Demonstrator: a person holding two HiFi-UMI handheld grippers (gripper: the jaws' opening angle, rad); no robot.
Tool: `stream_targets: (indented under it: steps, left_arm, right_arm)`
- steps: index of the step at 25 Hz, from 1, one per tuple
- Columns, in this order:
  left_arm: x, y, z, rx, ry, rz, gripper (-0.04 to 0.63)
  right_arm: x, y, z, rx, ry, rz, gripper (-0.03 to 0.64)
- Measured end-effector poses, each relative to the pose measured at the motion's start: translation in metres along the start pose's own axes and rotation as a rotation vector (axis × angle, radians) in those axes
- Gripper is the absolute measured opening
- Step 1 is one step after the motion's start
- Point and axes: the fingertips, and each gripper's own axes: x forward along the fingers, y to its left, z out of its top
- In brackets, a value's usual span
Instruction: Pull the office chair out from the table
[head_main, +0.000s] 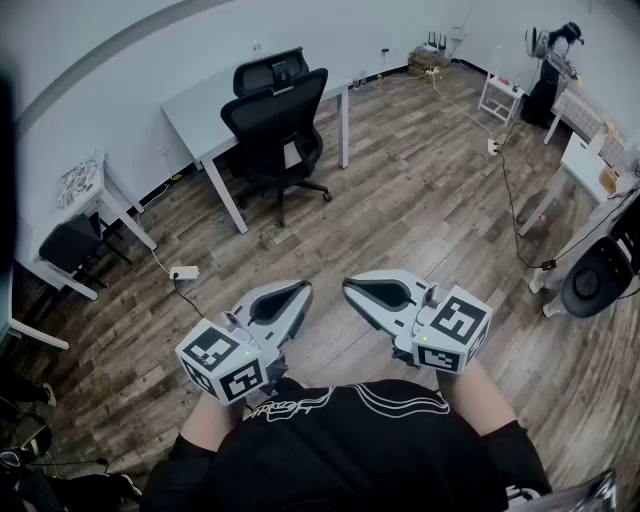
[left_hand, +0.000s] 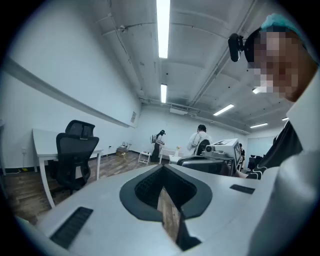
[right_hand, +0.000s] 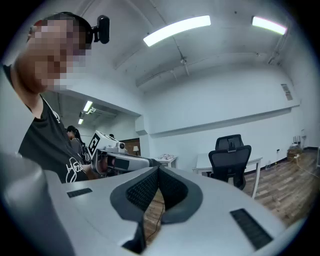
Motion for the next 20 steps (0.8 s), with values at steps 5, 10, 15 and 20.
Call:
stream_targets:
  steps: [5,10,15,20]
  left_arm:
    - [-0.01,0.002,0.012,0.021,-0.013,0.018,0.006]
    - [-0.016,-0.008,0.012,0.044,-0.018,0.023,0.006]
    - [-0.016,-0.01,0.016,0.06,-0.012,0.027,0.006]
    - [-0.004,0.003,0.011,0.063,0.014,0.012,0.006]
  right_arm:
    - [0.001,0.004,-0.001,-0.008,0.004,-0.013,0.037]
    - [-0.004,0.01,0.007,-0.009,-0.029,-0.005,0.037]
    - [-0.005,0.007,0.012,-0.001,-0.051,0.001,0.037]
    - [0.001,-0.01,0.008,0.047,-0.065,-0.028,0.037]
